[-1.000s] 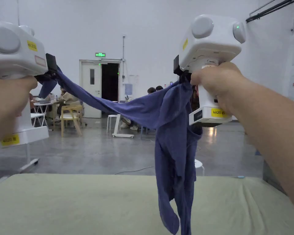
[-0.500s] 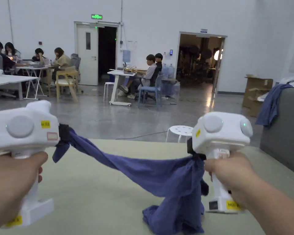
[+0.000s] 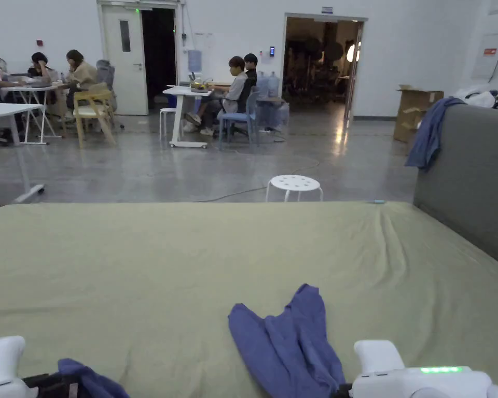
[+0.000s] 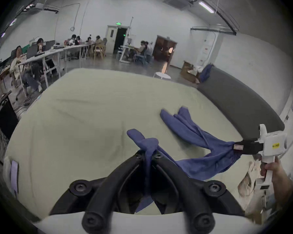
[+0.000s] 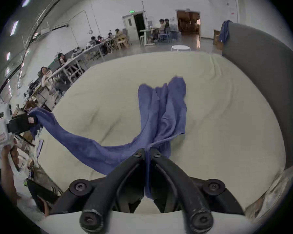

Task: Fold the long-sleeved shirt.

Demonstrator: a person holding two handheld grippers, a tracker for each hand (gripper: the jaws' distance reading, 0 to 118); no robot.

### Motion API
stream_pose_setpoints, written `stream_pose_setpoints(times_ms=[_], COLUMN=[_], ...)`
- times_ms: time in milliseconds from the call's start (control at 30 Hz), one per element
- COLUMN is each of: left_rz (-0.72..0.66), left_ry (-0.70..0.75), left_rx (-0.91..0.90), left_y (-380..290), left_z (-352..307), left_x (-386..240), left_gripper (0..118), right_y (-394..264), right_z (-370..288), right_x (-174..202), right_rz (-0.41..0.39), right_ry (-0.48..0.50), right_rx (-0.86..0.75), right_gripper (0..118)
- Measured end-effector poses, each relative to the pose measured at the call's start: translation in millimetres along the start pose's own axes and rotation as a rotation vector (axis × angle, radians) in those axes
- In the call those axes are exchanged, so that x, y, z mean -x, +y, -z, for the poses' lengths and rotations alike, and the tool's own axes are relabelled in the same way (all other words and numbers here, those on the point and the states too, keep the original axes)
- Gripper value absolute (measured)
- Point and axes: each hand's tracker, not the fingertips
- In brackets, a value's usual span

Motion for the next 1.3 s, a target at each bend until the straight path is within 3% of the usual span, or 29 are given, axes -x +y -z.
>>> stream_pose_setpoints(times_ms=[200,433,467,500,533,567,600,633,667,767,833,867,900,933,1000,1067,1167,1200,1300], left_rz=[-0.035,-0.058,-0.089,-0.132,-0.188,-0.235,-0.278,-0.289,-0.281,-0.255,-0.248,-0.227,-0.188,-0.120,-0.067,-0.080,0.012,0.049,0.065], left_ry=[0.035,0.140,0.152,0.164,0.152,0.147,0.121,0.117,0.101,0.051,-0.004,-0.018,-0.046,-0.045,-0.036,-0.174,-0.194,-0.200,-0.157], left_rx=[0.179,0.435,0.466,0.502,0.495,0.452,0.388,0.351,0.298,0.146,0.187,0.229,0.244,0.260,0.283,0.320,0.279,0.263,0.258], left_y=[-80,-145,-151,-157,-161,-159,-155,-151,-144,-127,-122,-123,-126,-127,-124,-110,-59,-37,24], left_z=[6,65,73,77,78,71,61,47,33,-4,-15,-16,-15,-10,5,31,90,118,223], left_x=[5,36,42,49,56,60,62,60,57,39,22,12,-1,-15,-35,-46,-71,-79,-100], left_gripper=[2,2,2,4,19,42,70,105,117,118,115,98,53,0,0,0,5,33,81], right_y=[-90,-111,-111,-110,-110,-109,-107,-103,-100,-97,-104,-109,-115,-119,-127,-133,-129,-128,-123], right_z=[30,82,86,90,90,85,69,51,33,-23,-48,-54,-60,-60,-53,-49,-34,-31,-23], right_x=[-8,-22,-25,-28,-33,-37,-41,-44,-46,-46,-48,-44,-41,-36,-30,-32,-38,-41,-42], right_rz=[0.111,0.176,0.203,0.222,0.244,0.269,0.320,0.328,0.332,0.360,0.391,0.396,0.390,0.365,0.333,0.326,0.349,0.343,0.322], right_ry=[-0.025,-0.079,-0.109,-0.146,-0.137,-0.113,-0.080,-0.038,-0.010,0.019,0.106,0.137,0.138,0.102,0.032,0.073,0.170,0.170,0.153], right_rx=[0.223,0.373,0.411,0.460,0.485,0.476,0.412,0.342,0.290,0.156,0.092,0.052,0.015,0.033,0.065,0.039,0.094,0.098,0.093], right_gripper=[2,2,7,23,62,92,102,102,102,102,100,89,61,5,0,0,0,0,0])
